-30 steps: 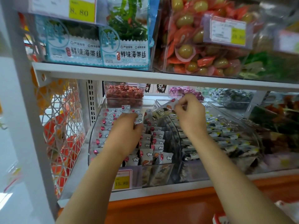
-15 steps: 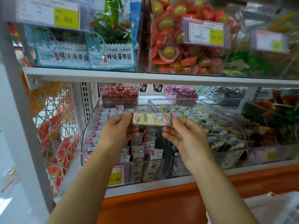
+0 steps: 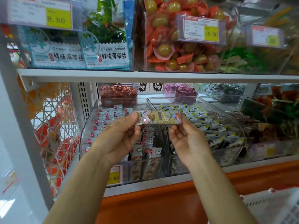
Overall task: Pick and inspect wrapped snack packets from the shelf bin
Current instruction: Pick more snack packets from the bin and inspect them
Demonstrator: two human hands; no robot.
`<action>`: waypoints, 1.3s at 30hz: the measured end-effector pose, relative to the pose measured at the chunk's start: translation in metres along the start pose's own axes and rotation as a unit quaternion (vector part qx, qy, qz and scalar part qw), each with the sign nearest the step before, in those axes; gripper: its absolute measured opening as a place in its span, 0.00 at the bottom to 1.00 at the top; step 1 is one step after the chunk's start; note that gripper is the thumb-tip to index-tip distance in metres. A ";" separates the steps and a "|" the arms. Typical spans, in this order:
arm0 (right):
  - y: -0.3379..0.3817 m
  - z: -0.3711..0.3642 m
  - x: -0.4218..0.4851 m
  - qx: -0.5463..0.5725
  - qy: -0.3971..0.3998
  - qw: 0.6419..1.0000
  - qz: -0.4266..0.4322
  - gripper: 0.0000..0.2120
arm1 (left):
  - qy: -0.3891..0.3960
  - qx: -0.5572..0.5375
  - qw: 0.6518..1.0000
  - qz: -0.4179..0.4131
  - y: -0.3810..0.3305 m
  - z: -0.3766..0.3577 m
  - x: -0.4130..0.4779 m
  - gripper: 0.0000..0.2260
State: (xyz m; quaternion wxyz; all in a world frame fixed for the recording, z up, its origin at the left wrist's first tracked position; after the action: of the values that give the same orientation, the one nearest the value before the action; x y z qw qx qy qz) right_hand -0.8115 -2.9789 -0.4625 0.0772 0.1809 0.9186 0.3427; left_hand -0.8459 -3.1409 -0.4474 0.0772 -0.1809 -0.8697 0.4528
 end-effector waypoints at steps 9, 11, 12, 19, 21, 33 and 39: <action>0.021 -0.005 -0.003 -0.194 0.049 0.970 0.137 0.06 | -0.045 0.169 0.982 -0.077 -0.010 0.010 0.000 0.07; 0.020 -0.006 -0.004 -0.223 0.057 0.962 0.145 0.05 | -0.053 0.202 0.973 -0.096 -0.013 0.009 -0.002 0.07; 0.021 -0.005 -0.004 -0.252 0.057 0.953 0.158 0.04 | -0.049 0.198 0.974 -0.096 -0.013 0.007 -0.002 0.07; 0.019 -0.013 -0.005 -0.299 0.083 0.933 0.179 0.09 | -0.049 0.231 0.964 -0.124 -0.015 0.006 -0.003 0.06; 0.020 -0.014 -0.006 -0.317 0.082 0.924 0.197 0.08 | -0.049 0.245 0.960 -0.128 -0.016 0.007 -0.003 0.08; 0.035 -0.014 -0.013 -0.440 0.040 0.845 0.302 0.09 | -0.021 0.415 0.899 -0.137 -0.015 -0.016 -0.012 0.06; 0.032 -0.023 -0.016 -0.449 0.091 0.833 0.311 0.11 | -0.064 0.409 0.901 -0.129 -0.020 -0.012 -0.012 0.11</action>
State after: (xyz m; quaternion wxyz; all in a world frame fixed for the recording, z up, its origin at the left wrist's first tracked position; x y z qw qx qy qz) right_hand -0.7937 -2.9761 -0.4239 -0.0445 0.3708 0.5616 0.7383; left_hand -0.8366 -3.1472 -0.4240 0.1462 0.0095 -0.6267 0.7654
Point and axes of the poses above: each hand's wrist, its own x-axis towards the middle knuckle, its own z-axis out of the back of the hand, y = z × x, the point moved 8 cm from there along x, towards the middle knuckle, and after that the axes turned 2 degrees about z, right-handed, at the moved point
